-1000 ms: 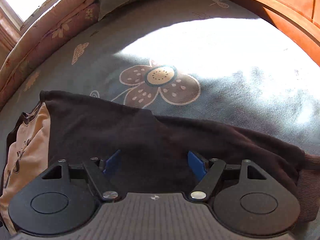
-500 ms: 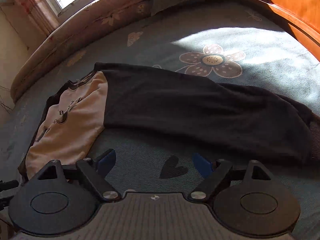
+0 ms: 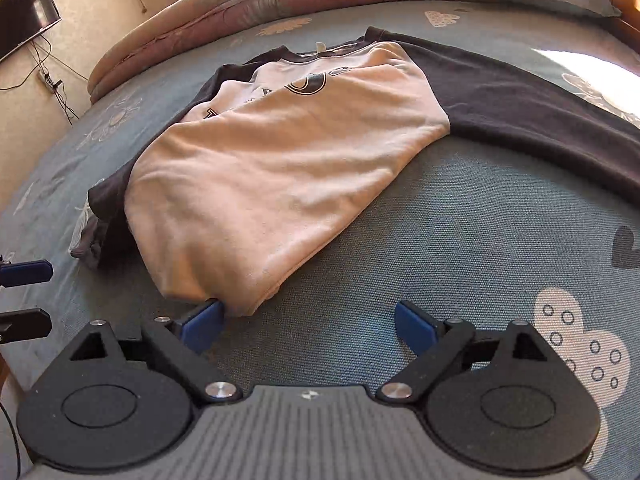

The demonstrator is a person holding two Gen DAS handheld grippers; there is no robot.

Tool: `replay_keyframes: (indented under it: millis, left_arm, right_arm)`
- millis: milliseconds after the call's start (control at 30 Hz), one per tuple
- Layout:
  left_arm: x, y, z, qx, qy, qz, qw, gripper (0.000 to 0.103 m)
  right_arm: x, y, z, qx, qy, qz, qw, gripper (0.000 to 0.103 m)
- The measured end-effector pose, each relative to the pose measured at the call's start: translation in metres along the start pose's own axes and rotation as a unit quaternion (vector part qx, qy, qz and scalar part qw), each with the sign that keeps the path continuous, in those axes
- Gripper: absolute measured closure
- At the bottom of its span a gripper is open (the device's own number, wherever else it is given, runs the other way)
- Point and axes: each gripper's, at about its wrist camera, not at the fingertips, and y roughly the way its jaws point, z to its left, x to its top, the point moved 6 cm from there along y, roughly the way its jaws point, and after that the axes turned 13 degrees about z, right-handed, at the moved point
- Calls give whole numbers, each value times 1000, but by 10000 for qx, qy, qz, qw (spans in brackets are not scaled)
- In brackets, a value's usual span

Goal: Fold clothes
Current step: 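Grasp the dark sleeve cuff with the left gripper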

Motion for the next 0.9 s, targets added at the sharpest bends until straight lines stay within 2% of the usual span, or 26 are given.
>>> replay_keyframes:
  millis: [133,200,300,400,467,533,600,733,900]
  left_arm:
    - [-3,11,2,223,363,91,9990,24]
    - [-1,16,3,454,600,139,9971,24]
    - [2,25,3,1116,1220,123,9862,25]
    - [5,34,3,1824,1873,139,9651,26]
    - [4,43,1,2230,2311,211,9468,33]
    - [2,52,-1,2575,2671,272,9282,34]
    - [-1,57,-5,2759,2816,203,9188,38]
    - [-6,57,-6,3146,3126,264,8959,40]
    - [-18,56,4,3672,3821,434,8470,40]
  right_arm:
    - [-13,4,3,-187,-258,-481,9983,0]
    - [-11,4,1,-147,-163,-515,9984,0]
    - [-4,3,-3,-20,81,-482,9988,0]
    - [4,6,-5,30,228,-381,9990,0]
    - [8,8,-3,-16,278,-300,9992,0]
    - [9,10,-2,-105,271,-266,9992,0]
    - [8,11,1,-195,163,-241,9994,0]
    - [8,11,0,-223,128,-215,9994,0]
    - [8,11,0,-226,131,-186,9995,0]
